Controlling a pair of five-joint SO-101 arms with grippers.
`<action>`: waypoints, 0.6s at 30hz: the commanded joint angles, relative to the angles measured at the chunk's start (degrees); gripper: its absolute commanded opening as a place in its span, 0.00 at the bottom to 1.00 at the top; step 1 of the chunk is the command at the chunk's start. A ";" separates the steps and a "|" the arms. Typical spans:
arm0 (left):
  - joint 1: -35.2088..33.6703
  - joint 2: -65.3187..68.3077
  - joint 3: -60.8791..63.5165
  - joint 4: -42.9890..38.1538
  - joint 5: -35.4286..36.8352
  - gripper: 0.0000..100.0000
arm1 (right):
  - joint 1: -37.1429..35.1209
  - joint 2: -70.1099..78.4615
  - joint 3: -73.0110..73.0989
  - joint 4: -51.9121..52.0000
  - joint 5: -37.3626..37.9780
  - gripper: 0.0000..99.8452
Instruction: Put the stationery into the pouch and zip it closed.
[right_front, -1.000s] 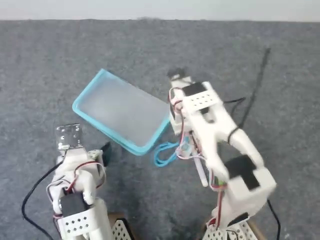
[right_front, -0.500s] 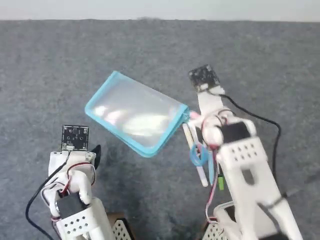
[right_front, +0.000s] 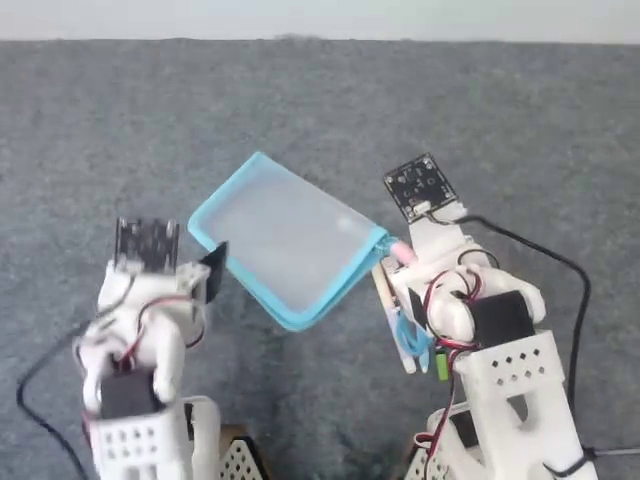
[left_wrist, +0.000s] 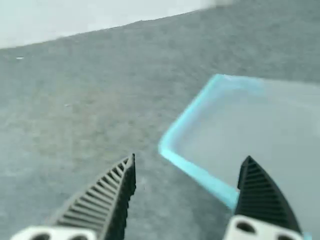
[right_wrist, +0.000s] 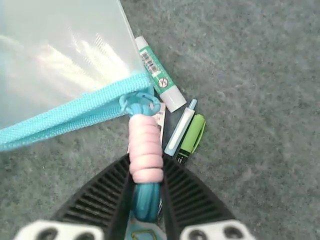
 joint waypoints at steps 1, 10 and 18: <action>5.19 24.62 -12.44 -2.99 7.74 0.32 | 0.48 -1.10 -0.53 -0.04 1.23 0.01; 5.71 44.48 -10.59 -15.12 8.26 0.32 | 0.48 -0.84 -12.13 2.24 1.23 0.01; 19.43 52.92 -9.63 -19.08 9.32 0.32 | -12.70 12.18 -34.37 10.15 0.79 0.01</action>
